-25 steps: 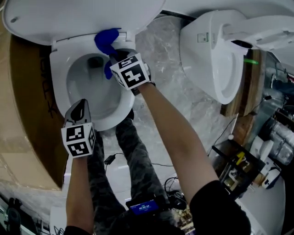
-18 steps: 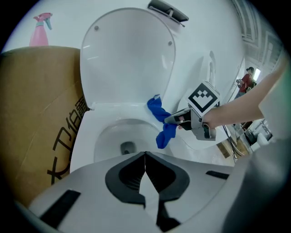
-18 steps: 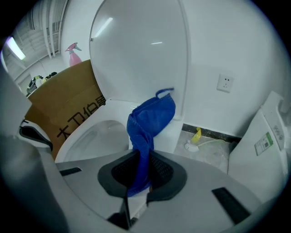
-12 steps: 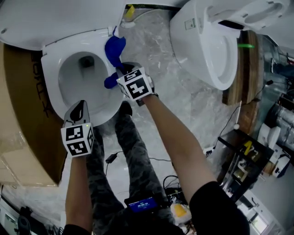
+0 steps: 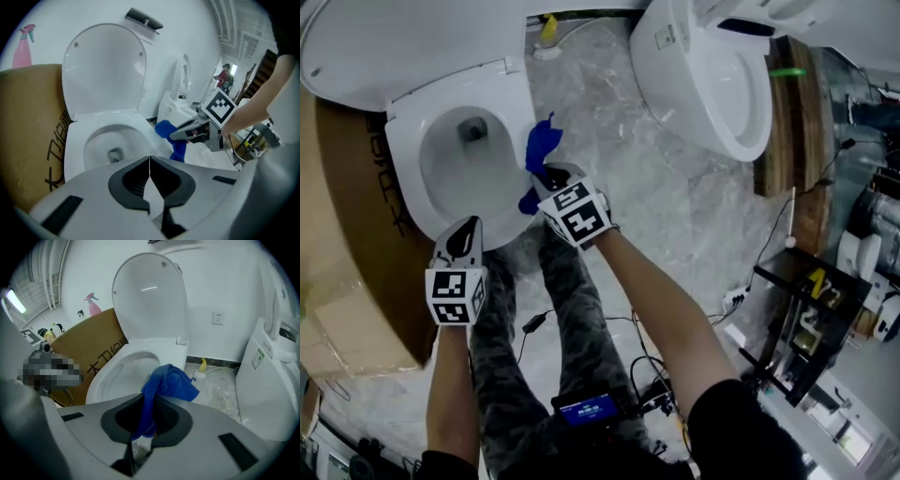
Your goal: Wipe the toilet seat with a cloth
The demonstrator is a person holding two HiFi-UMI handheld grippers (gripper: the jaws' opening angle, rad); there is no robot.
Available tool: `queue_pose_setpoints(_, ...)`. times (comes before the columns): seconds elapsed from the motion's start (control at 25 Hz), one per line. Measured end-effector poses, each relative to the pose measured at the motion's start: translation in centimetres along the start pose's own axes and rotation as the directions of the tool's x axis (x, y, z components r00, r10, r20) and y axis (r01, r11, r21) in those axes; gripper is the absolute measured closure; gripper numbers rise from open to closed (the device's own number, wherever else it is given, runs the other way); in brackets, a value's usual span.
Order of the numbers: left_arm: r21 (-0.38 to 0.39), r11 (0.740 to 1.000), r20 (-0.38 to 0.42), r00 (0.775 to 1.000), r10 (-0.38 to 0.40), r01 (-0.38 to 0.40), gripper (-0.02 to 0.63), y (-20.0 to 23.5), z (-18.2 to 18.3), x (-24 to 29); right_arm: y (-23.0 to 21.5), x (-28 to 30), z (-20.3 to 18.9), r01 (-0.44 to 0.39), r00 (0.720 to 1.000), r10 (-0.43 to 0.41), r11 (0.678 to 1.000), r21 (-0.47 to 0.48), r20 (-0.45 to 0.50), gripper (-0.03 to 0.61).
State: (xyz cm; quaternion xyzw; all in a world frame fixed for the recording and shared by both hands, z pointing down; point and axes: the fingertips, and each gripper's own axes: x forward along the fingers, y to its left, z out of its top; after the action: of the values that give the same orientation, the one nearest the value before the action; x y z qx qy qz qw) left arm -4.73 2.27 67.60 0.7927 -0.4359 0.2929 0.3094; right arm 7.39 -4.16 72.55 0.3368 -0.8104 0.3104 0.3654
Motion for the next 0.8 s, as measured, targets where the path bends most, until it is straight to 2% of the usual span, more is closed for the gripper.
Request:
queue_pose_setpoints(0.16,0.066,0.994,0.002,0.996,-0.087,0.087,0.601,-1.3,-1.2,-1.2,2.3,-2.4,-0.5,0.010,1.000,-0.010,1.000,-0.013,0.021,0.531)
queue_pose_setpoints(0.4,0.200,0.973,-0.010,0.993,-0.115,0.114,0.600,-2.4,-2.4,-3.2,4.8,-5.1,-0.7,0.038,0.995,-0.039,0.999,0.021,0.092,0.531)
queue_pose_setpoints(0.56,0.248,0.965,-0.024,0.997,-0.079,0.083,0.590,-2.4,-4.1,-4.2,6.5,-5.7,-1.9,0.007,0.993,-0.011,1.000,0.029,0.115,0.531)
queue_pose_setpoints(0.64,0.264,0.963,-0.033,0.998,-0.047,0.054,0.520,-2.2,-5.5,-4.0,6.9,-5.8,-2.2,-0.011,0.992,0.011,1.000,-0.001,0.127,0.531)
queue_pose_setpoints(0.72,0.286,0.958,-0.041,0.999,-0.003,0.014,0.498,-2.2,-7.0,-3.8,7.2,-6.0,-2.6,-0.031,0.990,0.034,0.999,-0.025,0.136,0.531)
queue_pose_setpoints(0.8,0.338,0.941,-0.067,0.997,0.036,-0.011,0.463,-2.8,-8.9,-3.7,7.6,-6.8,-3.5,-0.053,0.989,0.056,0.998,-0.025,0.139,0.531)
